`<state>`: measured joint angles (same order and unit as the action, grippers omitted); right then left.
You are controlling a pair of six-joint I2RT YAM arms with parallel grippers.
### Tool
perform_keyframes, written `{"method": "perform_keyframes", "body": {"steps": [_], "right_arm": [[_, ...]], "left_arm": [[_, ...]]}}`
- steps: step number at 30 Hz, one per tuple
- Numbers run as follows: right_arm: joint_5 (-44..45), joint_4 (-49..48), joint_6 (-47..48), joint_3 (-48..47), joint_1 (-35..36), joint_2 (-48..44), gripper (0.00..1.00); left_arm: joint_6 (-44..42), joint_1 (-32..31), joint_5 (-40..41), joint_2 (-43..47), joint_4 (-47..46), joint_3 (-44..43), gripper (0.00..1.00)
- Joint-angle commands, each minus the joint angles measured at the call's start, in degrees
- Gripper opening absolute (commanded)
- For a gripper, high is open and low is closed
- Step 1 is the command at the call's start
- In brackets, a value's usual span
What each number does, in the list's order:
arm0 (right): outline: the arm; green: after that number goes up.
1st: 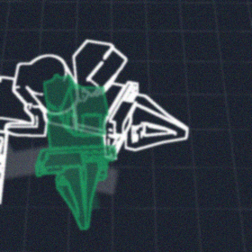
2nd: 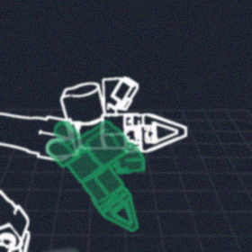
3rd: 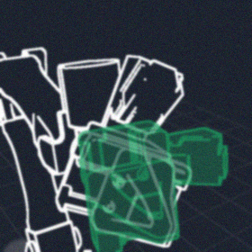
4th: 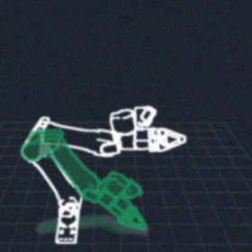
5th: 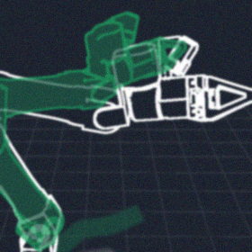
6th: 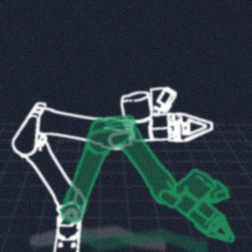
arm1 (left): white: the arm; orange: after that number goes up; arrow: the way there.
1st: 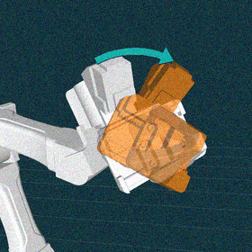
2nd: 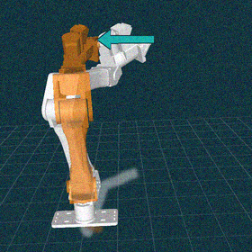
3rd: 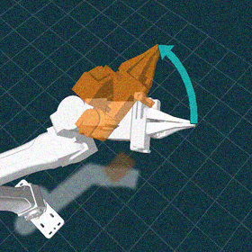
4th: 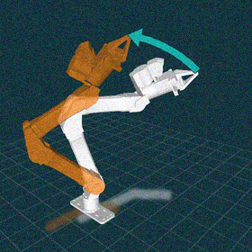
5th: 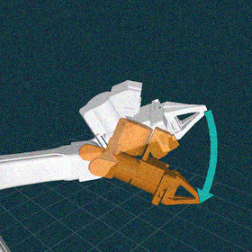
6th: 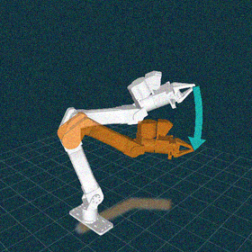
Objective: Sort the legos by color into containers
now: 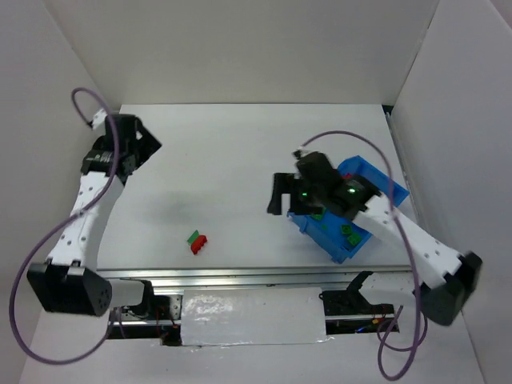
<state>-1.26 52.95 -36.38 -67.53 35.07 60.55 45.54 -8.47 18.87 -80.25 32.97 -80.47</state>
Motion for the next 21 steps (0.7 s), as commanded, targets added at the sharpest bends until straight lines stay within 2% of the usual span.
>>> {"method": "perform_keyframes", "body": {"steps": [1,2,4,5,8,14,18,21], "right_arm": [[-0.07,-13.29,7.97,-2.51,10.87,10.51,1.00],[0.55,-15.14,12.43,-3.74,13.59,17.07,1.00],[3.95,-15.95,16.06,-8.72,19.30,23.96,1.00],[4.33,-16.21,18.86,-10.85,20.64,30.35,1.00],[3.38,-19.97,22.74,-16.83,24.60,39.16,1.00],[1.52,-25.26,25.12,-25.19,28.02,52.10,1.00],[1.61,-27.81,25.84,-28.35,30.67,57.30,1.00],[3.01,-27.81,24.87,-29.76,31.81,61.08,1.00]], "left_arm": [[3.77,5.46,4.77,9.04,14.57,7.68,1.00],[2.90,9.31,4.33,11.75,16.32,9.87,0.99],[1.49,12.94,2.84,13.70,17.39,11.38,1.00],[0.00,15.65,1.18,15.19,18.17,12.25,0.99],[-2.90,19.26,-1.89,17.83,19.41,12.70,1.00],[-7.21,20.07,-8.31,19.95,21.43,10.24,1.00],[-10.46,20.07,-16.39,19.25,20.55,9.98,0.99],[-11.96,19.98,-15.81,18.64,22.57,9.10,0.99]]}}
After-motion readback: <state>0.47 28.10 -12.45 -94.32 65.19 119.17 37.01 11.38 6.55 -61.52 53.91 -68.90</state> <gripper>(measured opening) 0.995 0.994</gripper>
